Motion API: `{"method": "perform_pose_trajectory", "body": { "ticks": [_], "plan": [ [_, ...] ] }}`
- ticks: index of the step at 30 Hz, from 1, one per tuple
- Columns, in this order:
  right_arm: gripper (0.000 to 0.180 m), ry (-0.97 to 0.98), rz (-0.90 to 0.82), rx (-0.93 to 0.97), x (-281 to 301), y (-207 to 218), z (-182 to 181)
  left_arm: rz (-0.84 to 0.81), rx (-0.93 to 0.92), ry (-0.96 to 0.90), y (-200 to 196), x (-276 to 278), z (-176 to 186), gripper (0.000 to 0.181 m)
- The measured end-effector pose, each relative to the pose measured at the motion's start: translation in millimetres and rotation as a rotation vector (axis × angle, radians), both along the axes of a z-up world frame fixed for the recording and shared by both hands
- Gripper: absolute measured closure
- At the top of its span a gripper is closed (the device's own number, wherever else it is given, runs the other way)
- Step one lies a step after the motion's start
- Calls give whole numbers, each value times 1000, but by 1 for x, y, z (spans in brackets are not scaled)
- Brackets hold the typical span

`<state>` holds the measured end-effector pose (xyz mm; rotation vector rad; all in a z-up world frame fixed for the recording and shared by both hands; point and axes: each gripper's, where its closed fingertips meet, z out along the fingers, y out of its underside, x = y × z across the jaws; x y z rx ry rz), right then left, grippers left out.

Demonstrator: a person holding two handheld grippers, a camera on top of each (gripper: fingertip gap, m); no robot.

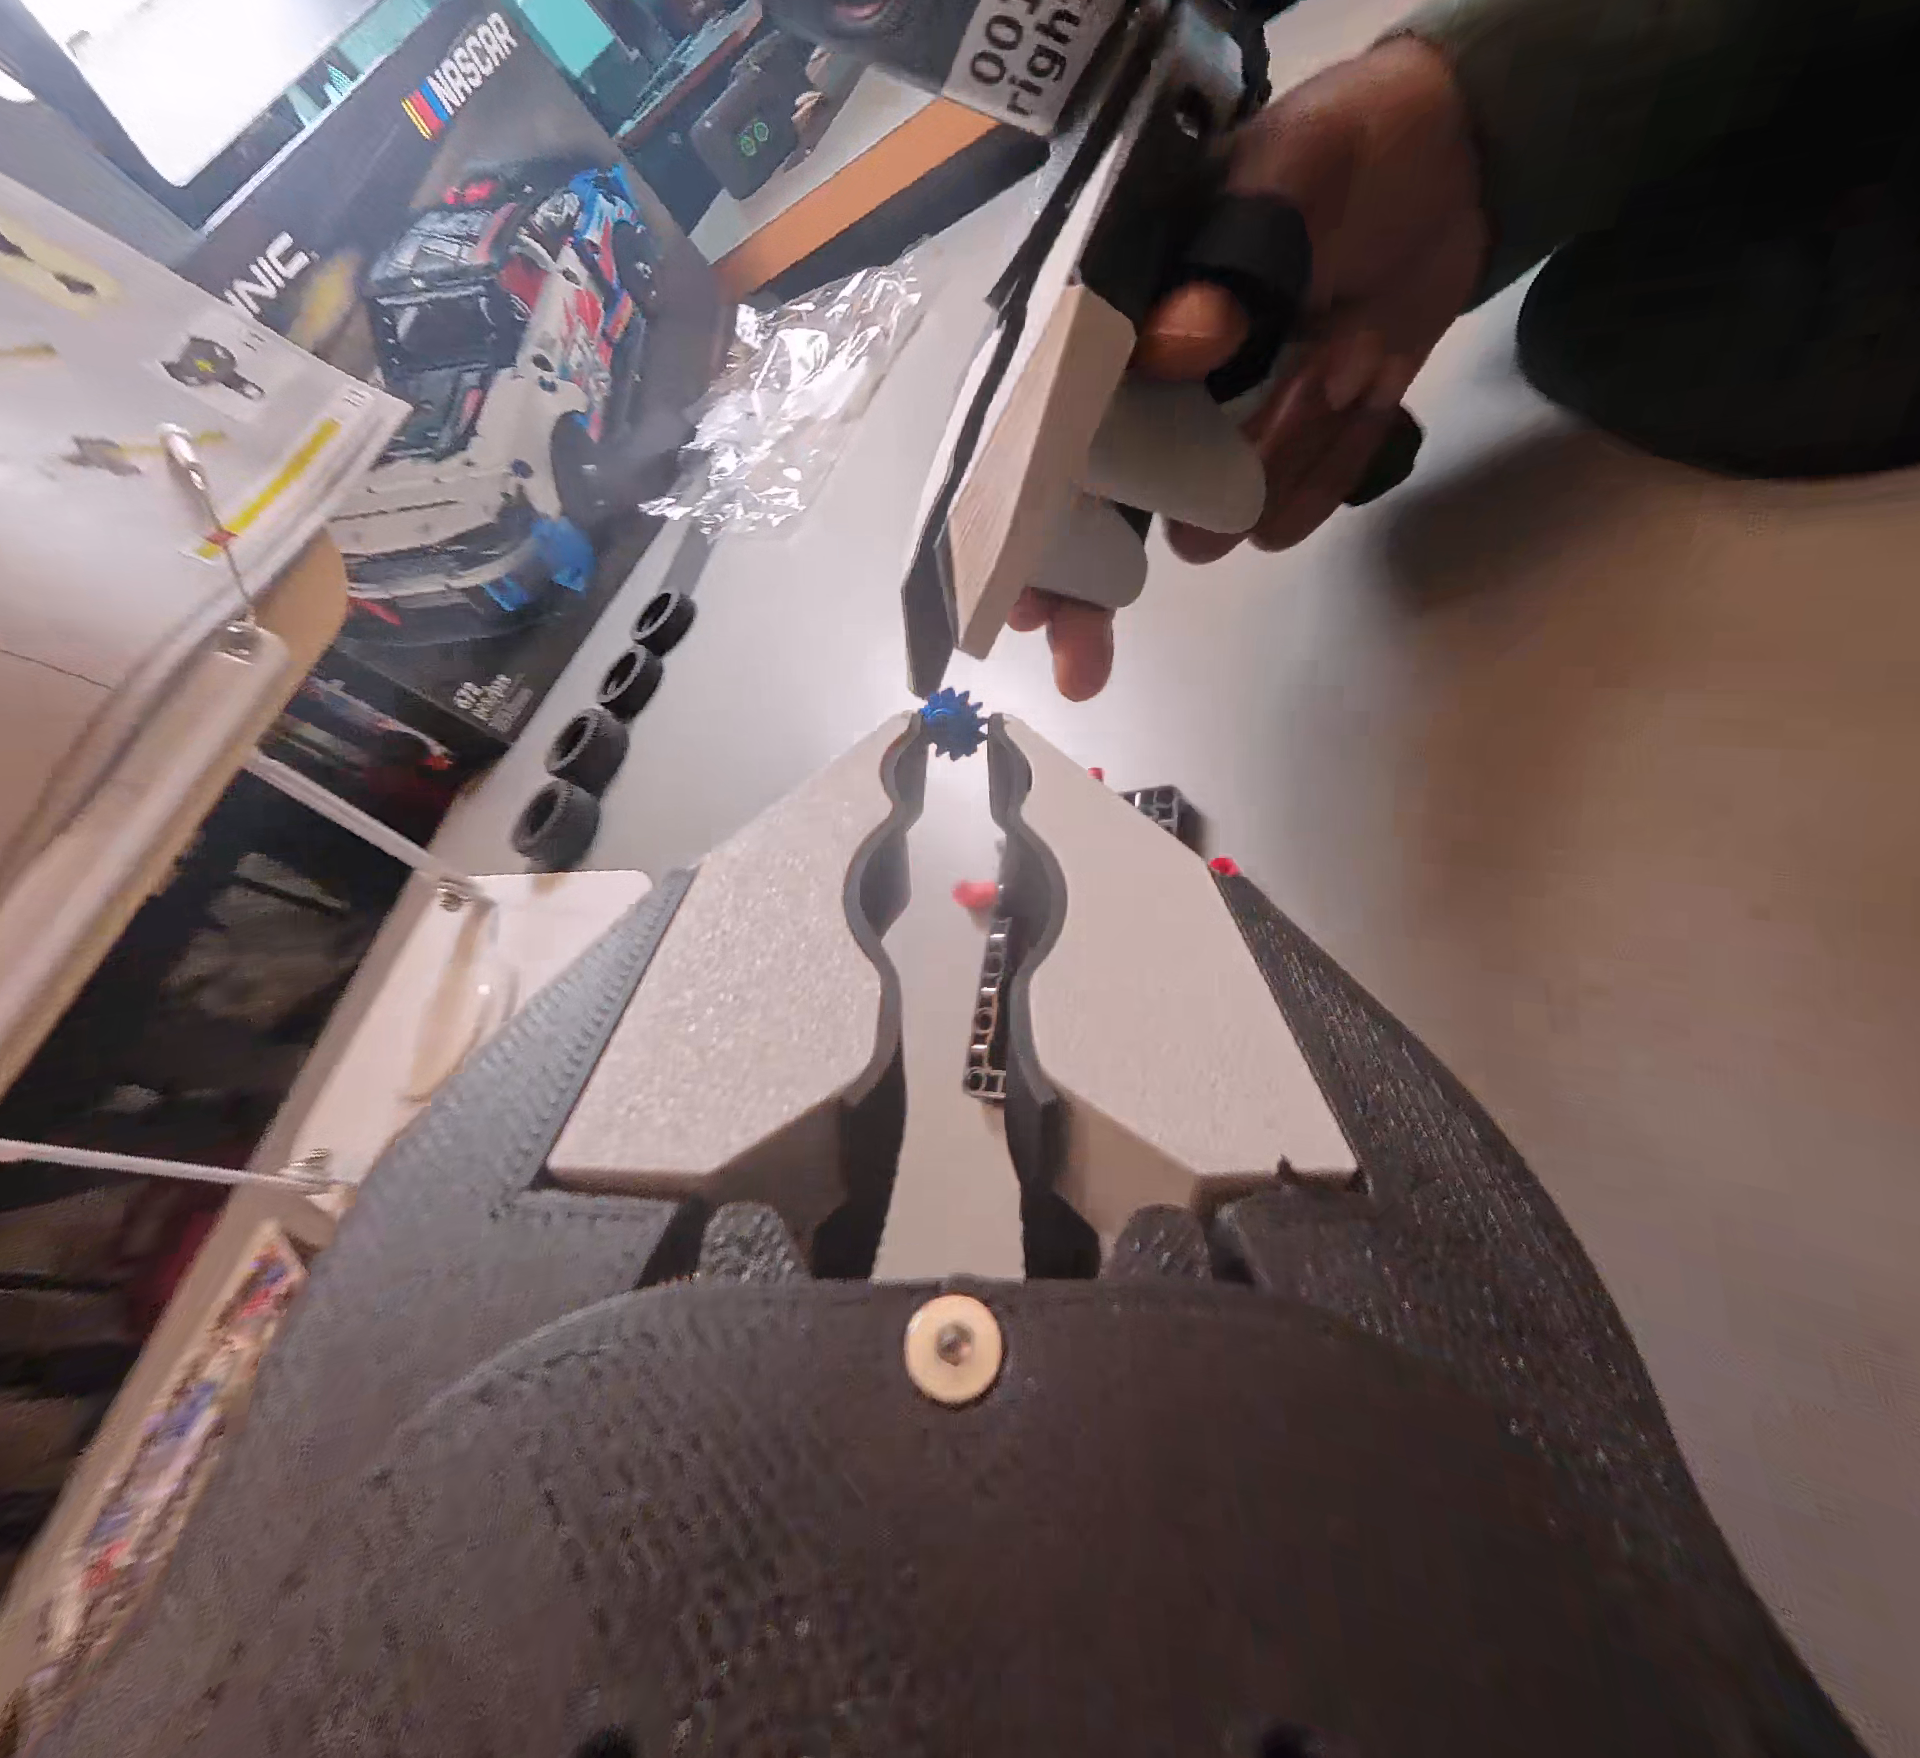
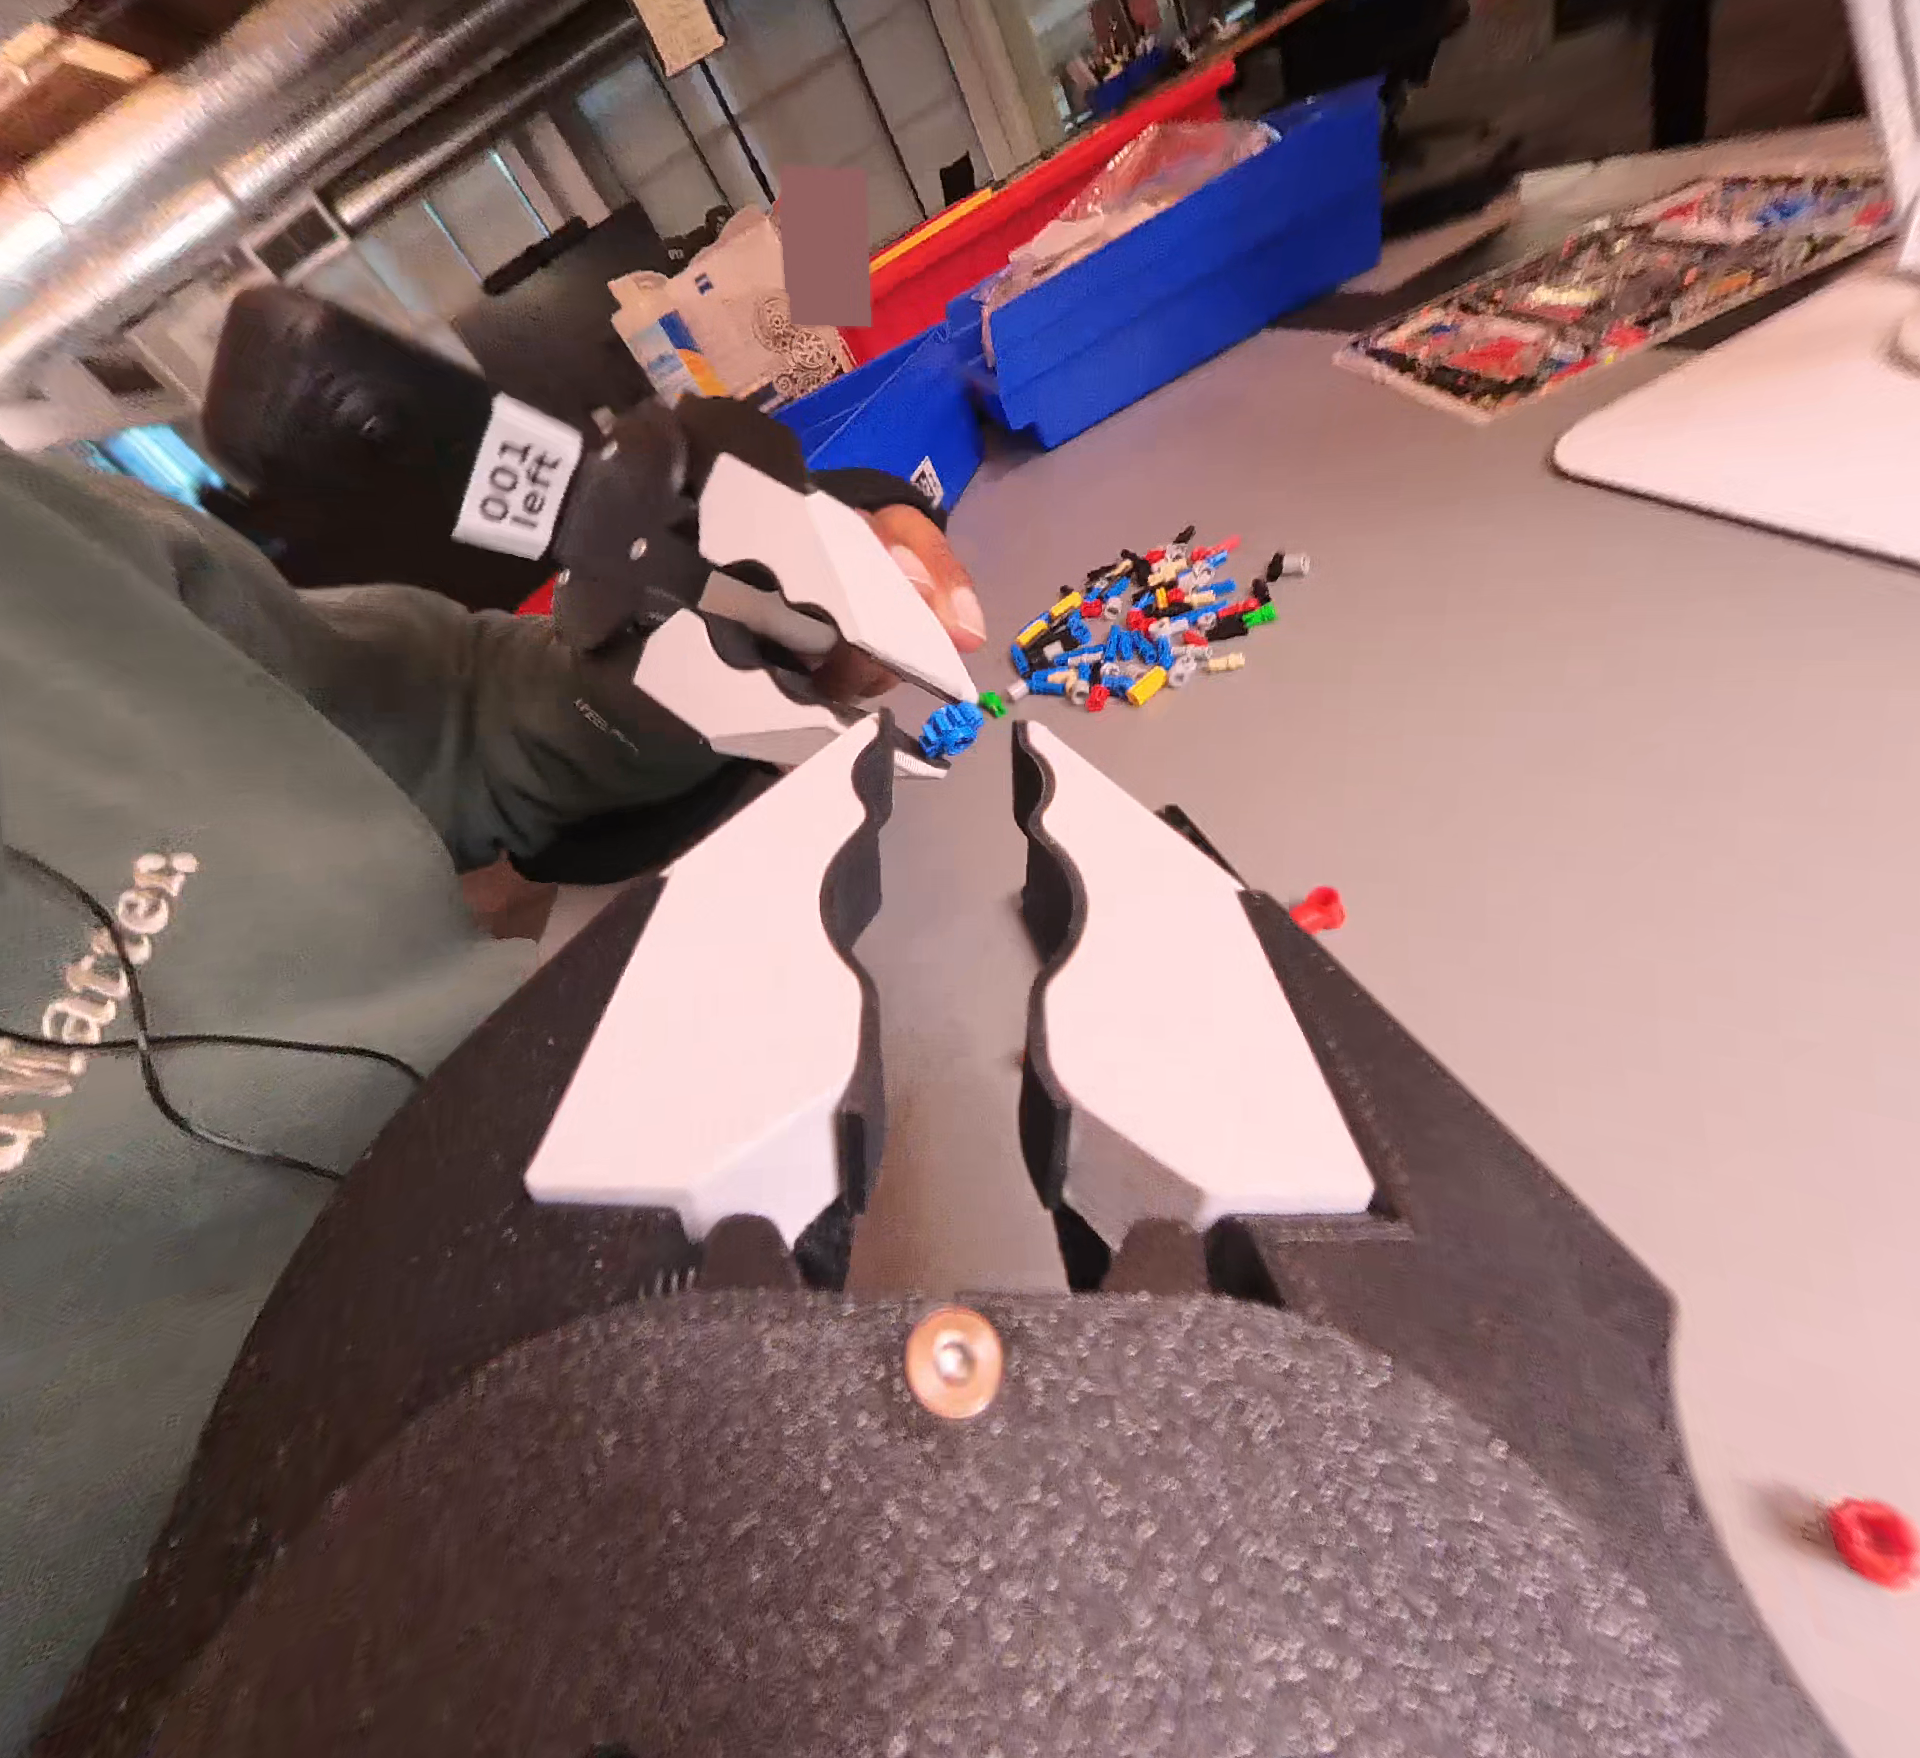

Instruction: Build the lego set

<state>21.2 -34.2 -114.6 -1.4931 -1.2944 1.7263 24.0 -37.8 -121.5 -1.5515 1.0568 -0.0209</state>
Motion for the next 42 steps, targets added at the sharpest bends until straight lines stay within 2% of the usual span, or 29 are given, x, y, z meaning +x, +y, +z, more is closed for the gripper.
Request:
{"method": "perform_pose_trajectory", "body": {
  "ticks": [3,8,15,20,25,31,35,42],
  "plan": [
    [160,-35,19,-60,-3,-5,-4,17,50,73,1,1,-2,171],
    [171,-55,22,-61,-3,-5,-8,24,85,112,1,4,-2,168],
    [173,103,148,-216,11,-9,18,-49,9,-194,-7,6,27,164],
    [176,161,195,-216,15,-14,26,-96,-5,-251,-14,10,36,164],
    [175,130,199,-203,13,-17,21,-115,-16,-210,-17,15,29,165],
    [175,-44,261,-230,11,-27,-2,-160,-11,-27,-23,16,10,162],
    [175,-111,279,-230,11,-33,-12,-185,-33,50,-27,16,-1,165],
    [175,-158,263,-226,10,-32,-21,-181,-61,99,-28,16,-11,169]
  ]
}}
